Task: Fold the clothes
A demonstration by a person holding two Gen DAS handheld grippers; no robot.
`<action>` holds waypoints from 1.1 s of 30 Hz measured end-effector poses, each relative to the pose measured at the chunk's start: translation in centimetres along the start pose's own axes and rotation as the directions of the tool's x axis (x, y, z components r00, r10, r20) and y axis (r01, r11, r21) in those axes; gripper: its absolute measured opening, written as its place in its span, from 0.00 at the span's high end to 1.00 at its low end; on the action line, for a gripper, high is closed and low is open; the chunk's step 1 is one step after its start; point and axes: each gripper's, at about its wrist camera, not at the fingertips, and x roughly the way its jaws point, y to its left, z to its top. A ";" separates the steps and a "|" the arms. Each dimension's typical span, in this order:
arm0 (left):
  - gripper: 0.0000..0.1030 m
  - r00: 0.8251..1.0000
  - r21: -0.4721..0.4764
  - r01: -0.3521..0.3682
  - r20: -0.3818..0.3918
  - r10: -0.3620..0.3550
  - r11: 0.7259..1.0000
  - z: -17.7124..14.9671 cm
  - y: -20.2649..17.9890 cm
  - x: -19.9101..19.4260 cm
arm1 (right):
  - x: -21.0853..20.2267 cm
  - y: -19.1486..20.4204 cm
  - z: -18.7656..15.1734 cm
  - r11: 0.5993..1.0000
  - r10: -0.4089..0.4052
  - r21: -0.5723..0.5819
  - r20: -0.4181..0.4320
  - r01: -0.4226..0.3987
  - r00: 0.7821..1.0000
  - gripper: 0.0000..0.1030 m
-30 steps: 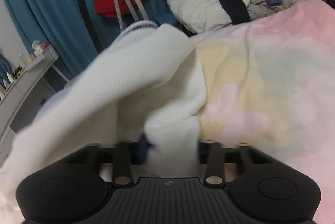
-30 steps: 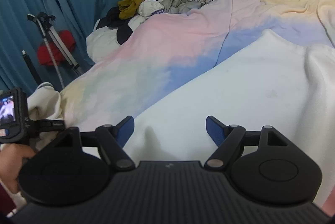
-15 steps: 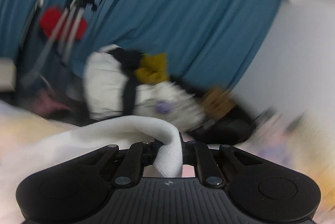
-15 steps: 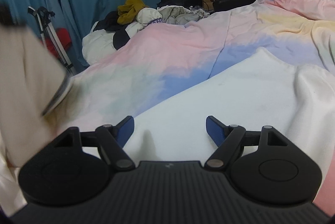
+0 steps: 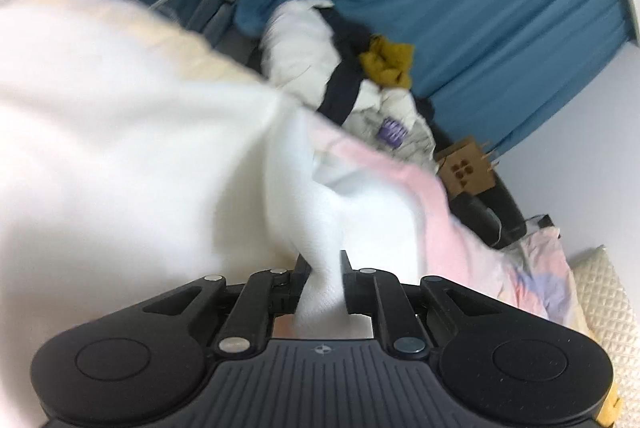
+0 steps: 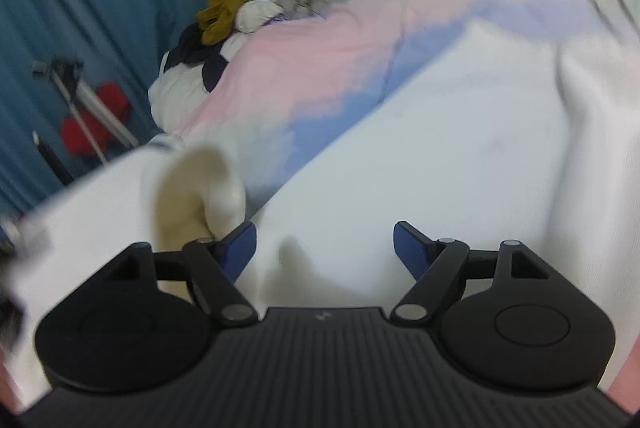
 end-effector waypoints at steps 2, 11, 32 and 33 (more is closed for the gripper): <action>0.88 1.000 -0.011 -0.021 -0.010 0.021 1.000 -0.9 1.8 -1.6 | 0.0 -1.3 0.5 0.995 0.038 0.096 0.002 -0.038 0.999 0.23; 0.89 0.990 -0.076 -0.119 -0.084 0.113 0.990 -3.7 6.6 -6.2 | 4.4 -3.1 1.0 0.795 0.512 0.459 -0.157 -0.397 0.845 0.23; 0.87 0.974 0.057 -0.217 -0.056 0.220 0.975 -5.4 4.8 -6.9 | 9.8 2.0 -1.0 0.769 0.630 0.387 -0.327 -0.508 0.704 0.41; 0.87 0.974 0.059 -0.219 -0.050 0.222 0.974 -5.6 4.6 -7.1 | 10.1 2.1 -0.9 0.779 0.618 0.375 -0.323 -0.503 0.717 0.47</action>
